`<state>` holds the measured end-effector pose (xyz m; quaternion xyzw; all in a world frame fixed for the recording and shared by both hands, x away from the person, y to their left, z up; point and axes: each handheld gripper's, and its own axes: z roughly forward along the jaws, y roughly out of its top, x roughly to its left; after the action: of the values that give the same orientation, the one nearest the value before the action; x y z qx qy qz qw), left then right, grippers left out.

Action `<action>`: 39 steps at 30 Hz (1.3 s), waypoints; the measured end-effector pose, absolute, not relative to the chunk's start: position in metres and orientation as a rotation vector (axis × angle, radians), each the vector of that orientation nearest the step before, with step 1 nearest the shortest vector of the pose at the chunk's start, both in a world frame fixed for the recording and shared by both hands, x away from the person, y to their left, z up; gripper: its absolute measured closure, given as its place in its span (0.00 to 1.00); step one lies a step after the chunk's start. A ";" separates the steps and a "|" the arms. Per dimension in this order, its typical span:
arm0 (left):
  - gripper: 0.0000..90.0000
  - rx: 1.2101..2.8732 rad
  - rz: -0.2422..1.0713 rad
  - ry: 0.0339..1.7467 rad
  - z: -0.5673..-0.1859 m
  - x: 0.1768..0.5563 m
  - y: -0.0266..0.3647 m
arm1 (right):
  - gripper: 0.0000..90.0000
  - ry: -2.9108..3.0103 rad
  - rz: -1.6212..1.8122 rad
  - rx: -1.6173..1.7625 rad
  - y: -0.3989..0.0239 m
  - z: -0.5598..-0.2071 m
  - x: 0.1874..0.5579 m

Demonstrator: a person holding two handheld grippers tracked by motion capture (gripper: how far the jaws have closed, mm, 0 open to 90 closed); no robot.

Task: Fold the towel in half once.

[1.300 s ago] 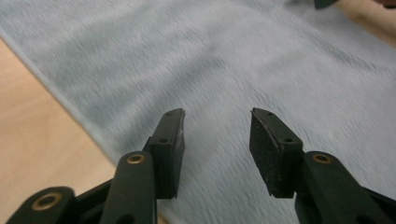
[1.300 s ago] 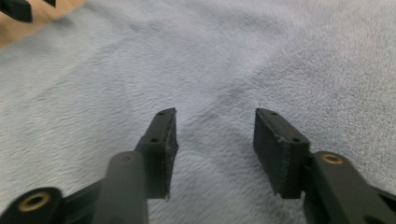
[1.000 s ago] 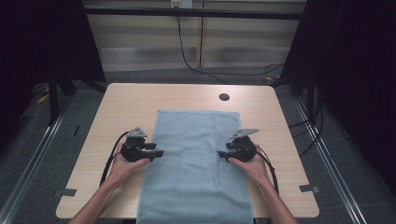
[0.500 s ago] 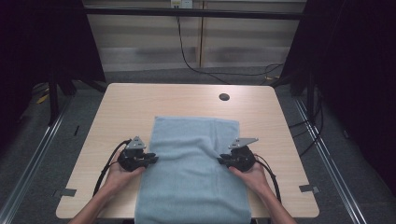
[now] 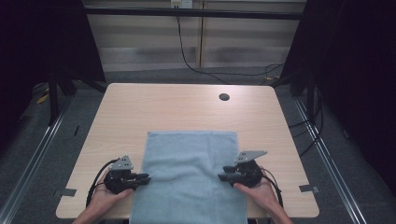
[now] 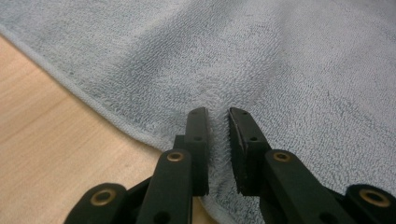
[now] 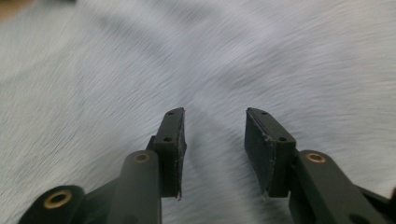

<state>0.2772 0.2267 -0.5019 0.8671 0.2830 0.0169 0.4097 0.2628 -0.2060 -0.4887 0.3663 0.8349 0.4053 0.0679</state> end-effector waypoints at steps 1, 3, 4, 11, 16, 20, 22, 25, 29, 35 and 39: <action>0.87 2.181 0.039 0.714 -0.502 0.278 0.227 | 0.61 2.495 1.211 1.123 -0.212 -0.488 0.273; 0.87 2.179 0.037 0.715 -0.502 0.279 0.226 | 0.61 2.428 1.212 1.196 -0.224 -0.488 0.296; 0.86 2.180 0.039 0.714 -0.502 0.279 0.226 | 0.59 2.389 1.206 1.213 -0.228 -0.489 0.307; 0.85 2.173 0.034 0.717 -0.503 0.280 0.225 | 0.49 2.278 1.133 1.294 -0.230 -0.492 0.366; 0.79 2.174 0.025 0.730 -0.501 0.285 0.220 | 0.45 2.278 1.002 1.288 -0.222 -0.504 0.382; 0.79 2.147 0.037 0.721 -0.494 0.290 0.220 | 0.47 2.231 1.045 1.305 -0.231 -0.504 0.379; 0.77 2.137 0.057 0.732 -0.490 0.296 0.220 | 0.46 2.231 0.999 1.312 -0.236 -0.504 0.380; 0.72 2.115 0.103 0.767 -0.485 0.312 0.220 | 0.46 2.241 1.005 1.313 -0.237 -0.510 0.379; 0.67 2.066 0.182 0.860 -0.485 0.348 0.215 | 0.75 2.269 1.037 1.269 -0.231 -0.509 0.374; 0.53 1.995 0.189 0.968 -0.494 0.396 0.206 | 0.94 2.292 1.078 1.285 -0.227 -0.509 0.371; 0.50 2.008 0.204 0.988 -0.503 0.405 0.204 | 0.95 2.283 1.094 1.277 -0.227 -0.510 0.370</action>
<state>0.4045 0.2036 -0.5026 0.8057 0.3965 0.0818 0.4324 0.3701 -0.2273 -0.5101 0.4450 0.7958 0.3814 0.1524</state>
